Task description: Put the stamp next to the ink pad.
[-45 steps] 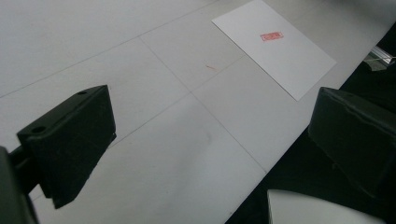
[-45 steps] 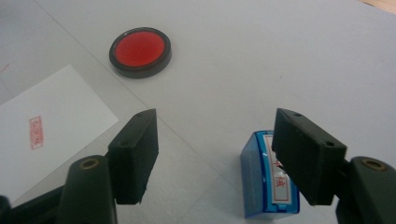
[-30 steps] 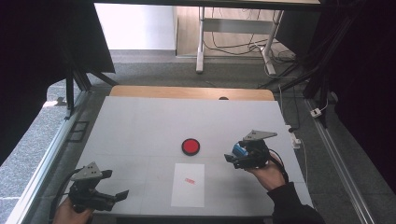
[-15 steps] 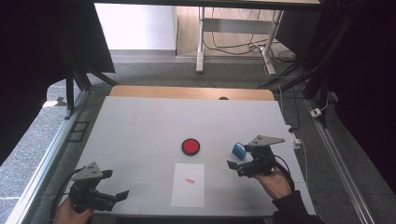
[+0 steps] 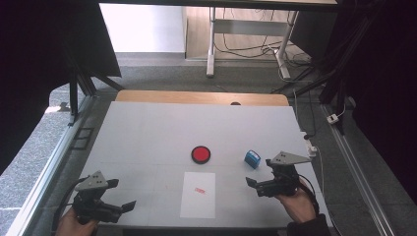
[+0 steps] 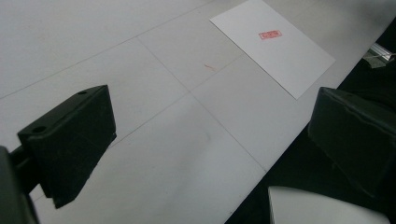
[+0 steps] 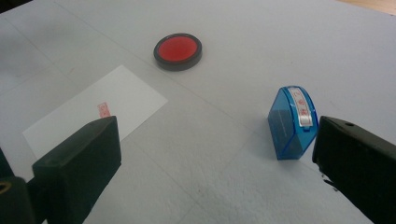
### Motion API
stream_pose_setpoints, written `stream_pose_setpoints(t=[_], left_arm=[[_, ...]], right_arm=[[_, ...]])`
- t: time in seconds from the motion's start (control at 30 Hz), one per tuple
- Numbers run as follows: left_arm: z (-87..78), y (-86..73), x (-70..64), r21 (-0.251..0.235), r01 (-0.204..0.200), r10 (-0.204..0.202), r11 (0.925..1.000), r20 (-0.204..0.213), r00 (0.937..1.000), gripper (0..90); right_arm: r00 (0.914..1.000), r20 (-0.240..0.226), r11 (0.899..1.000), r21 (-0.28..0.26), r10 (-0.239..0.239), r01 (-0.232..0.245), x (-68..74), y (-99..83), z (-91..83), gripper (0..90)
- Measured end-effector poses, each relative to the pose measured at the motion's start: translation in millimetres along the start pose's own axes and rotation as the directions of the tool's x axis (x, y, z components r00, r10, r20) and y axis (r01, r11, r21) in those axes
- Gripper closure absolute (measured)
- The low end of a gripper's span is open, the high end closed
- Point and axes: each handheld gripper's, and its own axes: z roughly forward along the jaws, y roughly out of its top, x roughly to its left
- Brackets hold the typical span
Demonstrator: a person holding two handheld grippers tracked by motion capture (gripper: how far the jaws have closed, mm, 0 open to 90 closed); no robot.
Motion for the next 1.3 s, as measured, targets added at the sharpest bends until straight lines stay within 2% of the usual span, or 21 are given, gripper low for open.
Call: stream_pose_setpoints(t=[0.37, 0.73, 1.07, 1.3], left_arm=[[0.0, 0.1, 0.0, -0.001, 0.001, -0.001, 1.0, -0.002, 1.0, 0.8], [0.0, 0.2, -0.4, -0.001, 0.0, 0.0, 1.0, -0.007, 1.0, 0.8], [-0.5, -0.6, -0.5, 0.0, 0.002, -0.002, 1.0, -0.012, 0.9999, 0.7], [0.3, -0.2, -0.9, 0.007, 0.0, 0.0, 1.0, -0.017, 0.9999, 0.6]], right_arm=[[0.9988, 0.027, 0.999, -0.003, 0.04, -0.04, -1.4, -19.5, -20.9, 0.3], [0.992, 0.095, 0.997, -0.015, 0.083, -0.082, -4.2, -35.5, -40.1, 0.0], [0.9863, 0.127, 0.994, 0.02, 0.106, -0.109, -3.4, -47.6, -46.2, 0.0], [0.9841, 0.143, 0.991, 0.062, 0.106, -0.115, -3.0, -51.7, -48.3, 0.0]])
